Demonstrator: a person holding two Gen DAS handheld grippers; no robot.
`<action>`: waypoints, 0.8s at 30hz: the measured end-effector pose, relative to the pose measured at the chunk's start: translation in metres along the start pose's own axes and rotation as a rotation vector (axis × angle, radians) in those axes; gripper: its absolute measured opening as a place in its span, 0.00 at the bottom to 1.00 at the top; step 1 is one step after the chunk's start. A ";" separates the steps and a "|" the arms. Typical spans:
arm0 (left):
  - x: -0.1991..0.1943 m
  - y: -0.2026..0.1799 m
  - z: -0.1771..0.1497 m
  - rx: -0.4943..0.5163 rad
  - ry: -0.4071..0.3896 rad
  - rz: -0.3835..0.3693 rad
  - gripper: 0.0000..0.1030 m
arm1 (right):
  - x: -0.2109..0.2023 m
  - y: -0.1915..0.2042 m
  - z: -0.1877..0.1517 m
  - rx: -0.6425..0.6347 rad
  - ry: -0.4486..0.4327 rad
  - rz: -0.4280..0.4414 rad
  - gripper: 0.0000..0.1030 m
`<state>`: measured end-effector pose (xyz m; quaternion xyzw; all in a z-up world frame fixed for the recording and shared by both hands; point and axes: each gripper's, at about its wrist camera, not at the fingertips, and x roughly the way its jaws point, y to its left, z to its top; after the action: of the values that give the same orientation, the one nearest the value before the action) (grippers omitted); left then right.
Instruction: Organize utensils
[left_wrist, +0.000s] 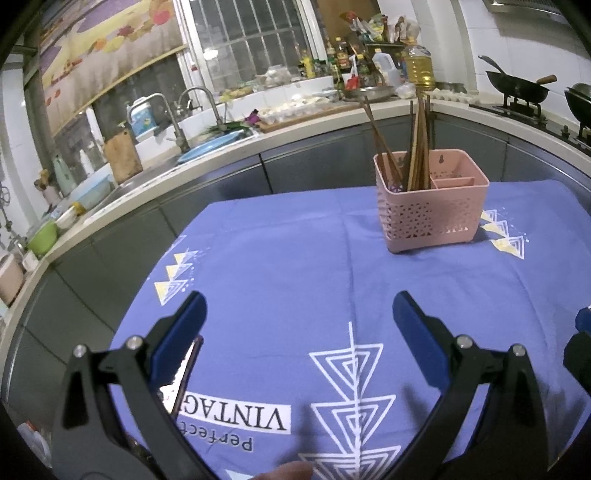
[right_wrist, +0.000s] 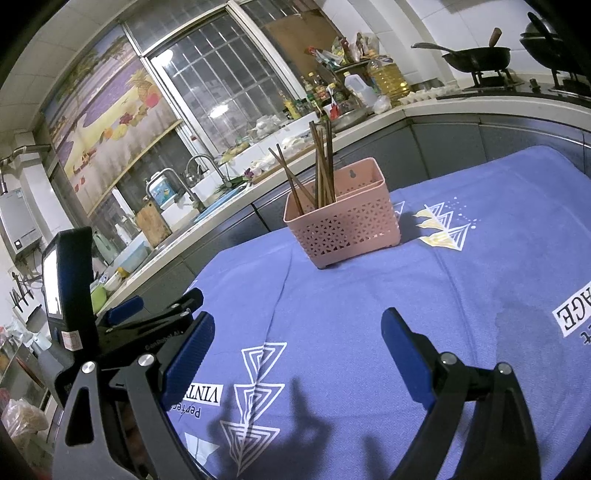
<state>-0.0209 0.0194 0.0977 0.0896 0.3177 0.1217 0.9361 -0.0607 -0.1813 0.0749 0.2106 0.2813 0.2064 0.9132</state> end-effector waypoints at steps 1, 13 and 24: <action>0.000 0.000 0.000 0.001 0.001 0.000 0.94 | 0.000 0.000 0.000 -0.001 0.000 0.000 0.88; 0.002 0.001 -0.003 0.006 0.007 0.007 0.94 | 0.000 0.000 0.000 0.001 0.000 0.000 0.88; 0.003 -0.001 -0.004 0.012 0.012 0.010 0.94 | 0.000 0.000 0.000 0.002 -0.001 -0.001 0.88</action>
<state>-0.0203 0.0193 0.0926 0.0961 0.3237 0.1248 0.9329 -0.0610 -0.1810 0.0749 0.2115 0.2813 0.2053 0.9132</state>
